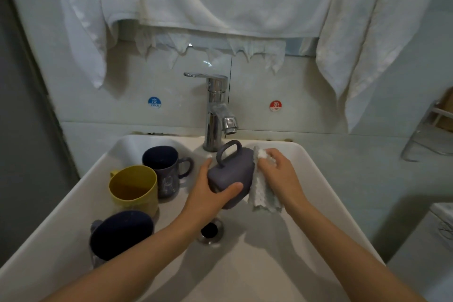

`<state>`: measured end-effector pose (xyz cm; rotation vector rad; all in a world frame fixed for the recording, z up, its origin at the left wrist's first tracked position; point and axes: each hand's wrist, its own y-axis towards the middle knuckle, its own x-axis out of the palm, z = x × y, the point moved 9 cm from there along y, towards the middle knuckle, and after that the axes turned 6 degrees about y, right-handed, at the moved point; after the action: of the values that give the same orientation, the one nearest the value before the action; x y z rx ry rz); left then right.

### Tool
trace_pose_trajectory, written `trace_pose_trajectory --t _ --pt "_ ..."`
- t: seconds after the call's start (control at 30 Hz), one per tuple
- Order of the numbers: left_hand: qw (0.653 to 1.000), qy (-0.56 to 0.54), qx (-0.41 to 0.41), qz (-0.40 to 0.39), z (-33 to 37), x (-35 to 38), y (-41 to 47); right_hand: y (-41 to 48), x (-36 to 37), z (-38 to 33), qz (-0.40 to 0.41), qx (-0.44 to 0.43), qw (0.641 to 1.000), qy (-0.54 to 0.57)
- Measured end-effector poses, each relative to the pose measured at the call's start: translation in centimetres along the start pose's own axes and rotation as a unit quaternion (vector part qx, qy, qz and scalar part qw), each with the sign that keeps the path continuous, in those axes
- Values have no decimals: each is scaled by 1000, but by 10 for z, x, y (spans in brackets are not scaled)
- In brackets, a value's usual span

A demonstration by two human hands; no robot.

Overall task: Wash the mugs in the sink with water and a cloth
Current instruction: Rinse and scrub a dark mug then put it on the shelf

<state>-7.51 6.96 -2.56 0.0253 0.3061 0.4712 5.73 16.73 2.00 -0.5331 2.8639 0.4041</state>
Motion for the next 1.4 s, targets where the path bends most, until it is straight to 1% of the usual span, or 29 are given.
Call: trace_pose_trajectory --t 0.07,0.13,0.2,0.23,0.3,0.37,0.47,0.53,0.57,0.67,0.7,0.73,0.8,0.87,0.9,0.93,0.97,1.0,1.03,1.1,1.13,1.17,1.2,1.3,1.33,1.4 --pt "998 51 38 24 7 -4 -2 -4 -7 -16 34 -97 993 -52" --pt "994 76 65 41 14 -7 -4 -13 -4 -38 48 -215 969 -111" --pt "991 90 86 51 18 -7 -6 -23 10 -50 30 -286 947 -145" --pt "989 102 91 55 19 -7 -7 -28 17 -53 20 -300 942 -151" --pt "986 121 96 65 19 -9 -8 -36 26 -56 8 -306 941 -143" --pt "985 125 96 68 19 -10 -9 -36 26 -54 12 -306 940 -150" --pt "984 140 92 60 21 -7 -9 -23 8 -46 64 -274 938 -203" --pt "984 142 89 57 20 -5 -9 -21 4 -45 80 -259 939 -212" --pt "985 140 86 56 19 -6 -9 -23 8 -47 66 -268 940 -199" --pt "987 128 79 53 18 -8 -10 -29 24 -51 -32 -282 949 -140" --pt "988 126 76 50 18 -7 -11 -28 25 -52 -48 -284 947 -143" --pt "989 123 70 45 17 -5 -11 -26 21 -52 -40 -288 944 -154" --pt "992 111 55 37 13 -2 -10 -20 -2 -56 41 -292 941 -163" --pt "992 111 57 30 11 0 -9 -20 -29 -60 140 -284 941 -122" --pt "991 113 62 24 12 1 -9 -23 -36 -64 167 -294 937 -91" --pt "991 115 66 17 12 1 -9 -26 -36 -69 167 -314 932 -68" --pt "991 116 71 10 15 2 -10 -29 -28 -74 139 -332 931 -63" --pt "991 115 74 2 18 4 -12 -30 -13 -76 84 -345 931 -79" --pt "990 115 82 0 20 5 -12 -33 4 -75 20 -355 927 -119" --pt "989 118 91 3 19 6 -11 -36 31 -66 -77 -368 901 -215" --pt "988 121 92 2 19 6 -11 -34 36 -60 -101 -368 893 -239" --pt "987 126 97 -1 19 7 -11 -32 35 -59 -107 -370 890 -245" --pt "986 130 104 -4 21 7 -12 -30 32 -59 -94 -385 884 -246" --pt "980 159 118 -20 27 11 -15 -34 21 -68 -4 -456 850 -263" --pt "978 170 121 -26 29 12 -16 -36 19 -70 21 -468 841 -270" --pt "975 187 116 -29 29 13 -17 -37 16 -70 49 -467 838 -279"
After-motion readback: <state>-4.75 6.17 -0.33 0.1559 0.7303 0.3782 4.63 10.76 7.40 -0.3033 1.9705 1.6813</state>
